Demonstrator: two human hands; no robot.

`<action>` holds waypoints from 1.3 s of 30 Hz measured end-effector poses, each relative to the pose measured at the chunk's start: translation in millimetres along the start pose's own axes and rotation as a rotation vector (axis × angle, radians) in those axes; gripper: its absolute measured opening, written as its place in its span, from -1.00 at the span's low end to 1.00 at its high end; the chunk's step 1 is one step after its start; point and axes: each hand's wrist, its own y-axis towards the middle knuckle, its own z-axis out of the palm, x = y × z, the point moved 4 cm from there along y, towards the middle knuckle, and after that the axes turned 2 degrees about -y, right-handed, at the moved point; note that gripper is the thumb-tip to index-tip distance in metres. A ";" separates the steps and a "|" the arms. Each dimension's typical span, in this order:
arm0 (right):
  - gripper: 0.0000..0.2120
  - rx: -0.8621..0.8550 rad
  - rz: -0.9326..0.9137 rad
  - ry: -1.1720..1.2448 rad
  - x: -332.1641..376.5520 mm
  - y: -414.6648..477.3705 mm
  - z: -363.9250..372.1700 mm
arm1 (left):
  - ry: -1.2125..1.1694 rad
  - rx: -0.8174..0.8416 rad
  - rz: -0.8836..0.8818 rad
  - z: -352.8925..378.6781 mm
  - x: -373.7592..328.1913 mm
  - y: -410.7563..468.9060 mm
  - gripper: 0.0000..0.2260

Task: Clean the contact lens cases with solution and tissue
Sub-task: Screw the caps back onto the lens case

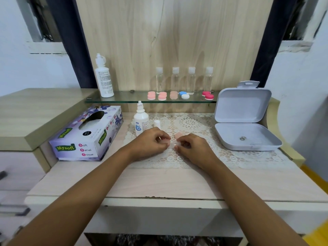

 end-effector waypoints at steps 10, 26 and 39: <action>-0.71 -0.001 -0.002 0.011 -1.7 1.0 1.2 | -0.124 -0.077 0.009 10.7 1.2 -10.5 -0.68; -0.71 -0.004 -0.018 -0.004 -3.1 2.2 1.8 | -0.077 -0.138 -0.047 11.5 6.7 -12.3 -0.67; -0.71 -0.004 -0.043 -0.037 -2.3 1.5 1.6 | 0.002 -0.098 -0.003 13.0 7.3 -10.7 -0.73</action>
